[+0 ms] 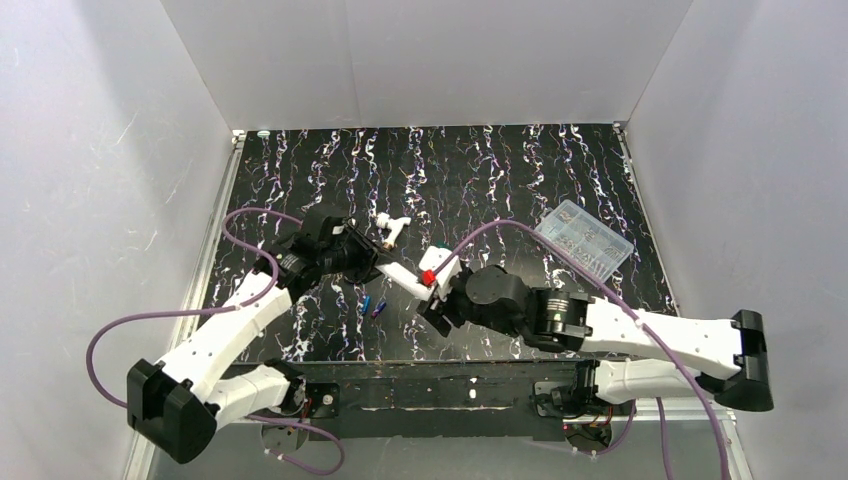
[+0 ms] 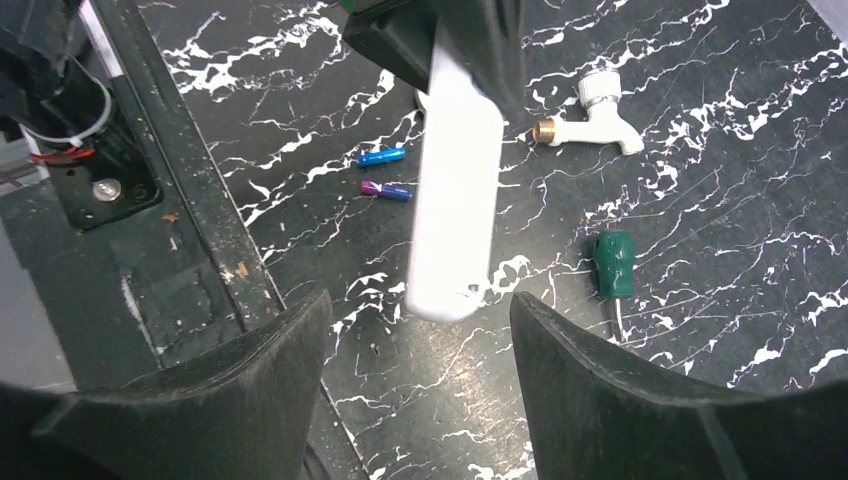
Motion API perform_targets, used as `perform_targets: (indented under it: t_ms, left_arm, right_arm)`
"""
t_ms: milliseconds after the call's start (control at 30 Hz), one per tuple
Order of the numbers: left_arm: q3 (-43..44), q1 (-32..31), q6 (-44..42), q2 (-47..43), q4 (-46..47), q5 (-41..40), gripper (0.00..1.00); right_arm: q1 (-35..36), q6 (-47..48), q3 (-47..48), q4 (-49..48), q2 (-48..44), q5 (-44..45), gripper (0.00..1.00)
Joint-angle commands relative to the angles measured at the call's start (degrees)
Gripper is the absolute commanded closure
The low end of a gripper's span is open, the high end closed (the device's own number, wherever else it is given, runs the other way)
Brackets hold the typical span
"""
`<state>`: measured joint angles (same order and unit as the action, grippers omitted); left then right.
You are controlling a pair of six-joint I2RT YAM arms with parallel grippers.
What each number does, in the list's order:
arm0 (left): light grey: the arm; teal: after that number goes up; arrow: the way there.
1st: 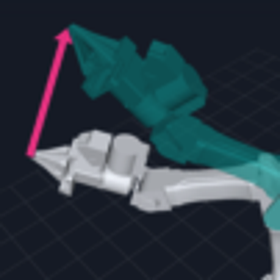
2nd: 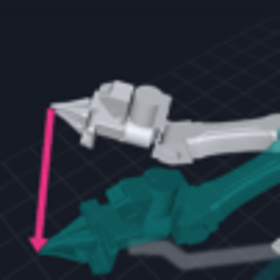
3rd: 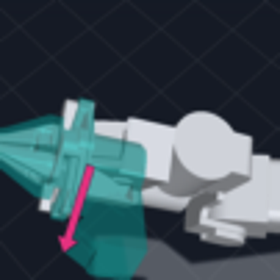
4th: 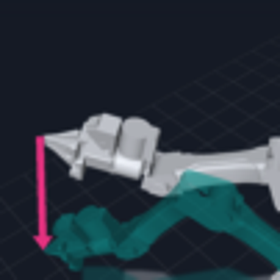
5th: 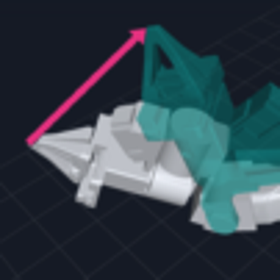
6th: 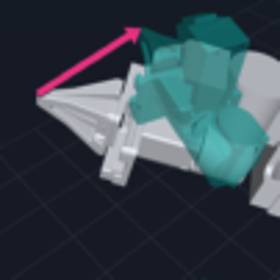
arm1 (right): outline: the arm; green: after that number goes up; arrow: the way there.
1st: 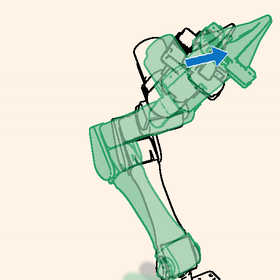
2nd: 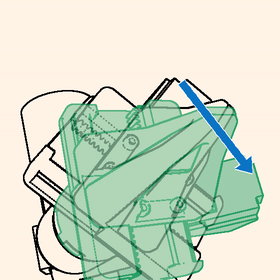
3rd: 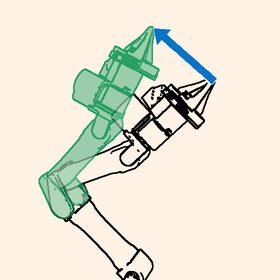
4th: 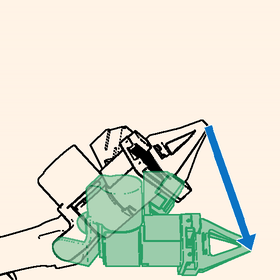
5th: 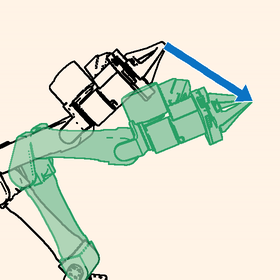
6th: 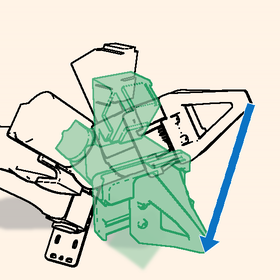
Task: Load the batteries into the remote control
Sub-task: Adjust the remote control.
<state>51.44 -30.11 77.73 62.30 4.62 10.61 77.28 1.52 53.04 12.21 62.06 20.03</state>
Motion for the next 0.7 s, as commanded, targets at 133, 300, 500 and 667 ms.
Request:
perform_targets:
  t_ms: [133,300,500,667]
  left_arm:
    - [-5.64,0.05,-15.33,-8.44,0.24,5.55,1.0]
    - [-12.82,0.05,-20.54,-14.22,10.17,10.39,1.0]
    - [-17.48,0.05,-23.24,-15.27,22.73,20.59,1.0]
    - [-20.02,0.05,-24.01,-16.69,30.24,22.93,1.0]
  right_arm:
    - [0.24,-1.74,0.46,3.36,-7.91,-3.5,0.28]
    - [-1.17,-4.14,-0.02,2.36,-9.56,-6.84,0.27]
    - [-7.78,-11.24,-1.72,-1.77,-10.31,-13.68,0.29]
    - [-13.78,-16.54,-5.76,-7.96,-12.95,-17.18,0.3]
